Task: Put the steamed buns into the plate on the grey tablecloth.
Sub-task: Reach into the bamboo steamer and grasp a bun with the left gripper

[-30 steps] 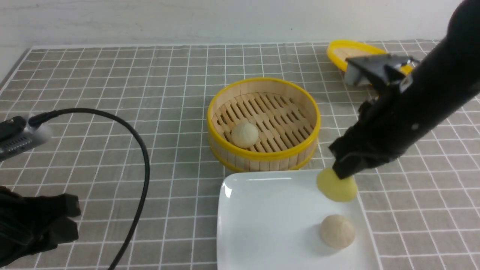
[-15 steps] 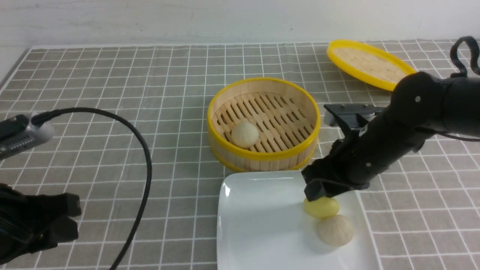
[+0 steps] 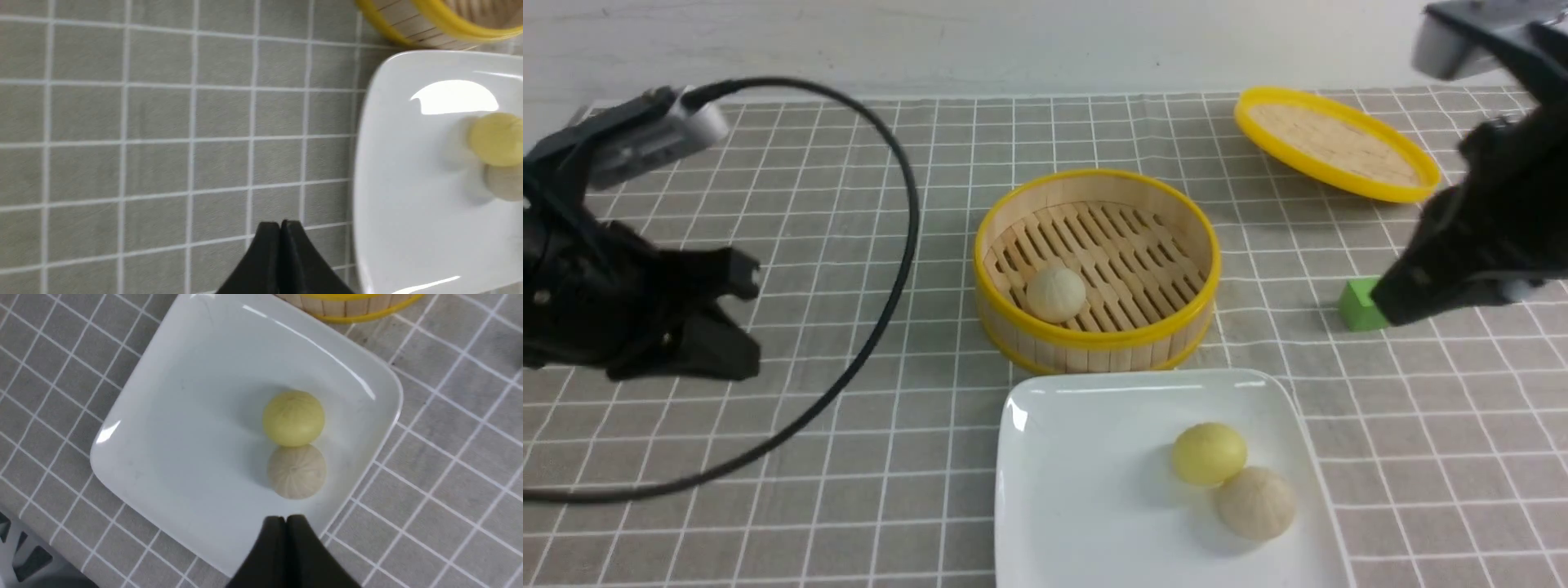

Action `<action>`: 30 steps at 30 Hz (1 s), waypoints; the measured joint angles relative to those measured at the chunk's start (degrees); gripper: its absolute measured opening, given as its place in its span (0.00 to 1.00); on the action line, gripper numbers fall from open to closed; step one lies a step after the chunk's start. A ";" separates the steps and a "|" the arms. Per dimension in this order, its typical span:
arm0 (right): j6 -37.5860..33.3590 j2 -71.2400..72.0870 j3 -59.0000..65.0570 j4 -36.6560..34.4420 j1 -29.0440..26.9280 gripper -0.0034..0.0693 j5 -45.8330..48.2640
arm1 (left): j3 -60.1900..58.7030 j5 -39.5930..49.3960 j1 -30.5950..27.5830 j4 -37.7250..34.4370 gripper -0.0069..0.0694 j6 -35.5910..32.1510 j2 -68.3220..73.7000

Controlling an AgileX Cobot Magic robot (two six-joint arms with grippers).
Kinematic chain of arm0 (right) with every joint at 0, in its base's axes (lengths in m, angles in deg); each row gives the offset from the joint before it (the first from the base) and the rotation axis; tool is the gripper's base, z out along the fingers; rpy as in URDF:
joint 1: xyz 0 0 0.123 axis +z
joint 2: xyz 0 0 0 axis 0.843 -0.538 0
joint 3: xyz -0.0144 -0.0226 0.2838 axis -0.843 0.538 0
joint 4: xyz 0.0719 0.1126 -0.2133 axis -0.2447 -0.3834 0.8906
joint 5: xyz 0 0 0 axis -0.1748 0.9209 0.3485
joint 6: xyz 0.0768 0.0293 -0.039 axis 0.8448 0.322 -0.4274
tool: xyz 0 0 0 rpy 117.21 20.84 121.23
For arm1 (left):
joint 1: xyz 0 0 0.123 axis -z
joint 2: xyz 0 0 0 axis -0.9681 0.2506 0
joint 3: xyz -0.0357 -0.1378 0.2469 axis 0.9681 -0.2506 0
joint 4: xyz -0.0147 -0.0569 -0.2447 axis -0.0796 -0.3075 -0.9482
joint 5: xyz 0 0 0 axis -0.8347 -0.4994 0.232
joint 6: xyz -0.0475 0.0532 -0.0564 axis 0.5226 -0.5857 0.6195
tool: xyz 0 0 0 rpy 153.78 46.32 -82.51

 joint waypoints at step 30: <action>4.31 34.25 27.74 12.00 0.00 0.04 -3.00 | 54.97 0.53 29.54 22.81 0.57 9.91 52.60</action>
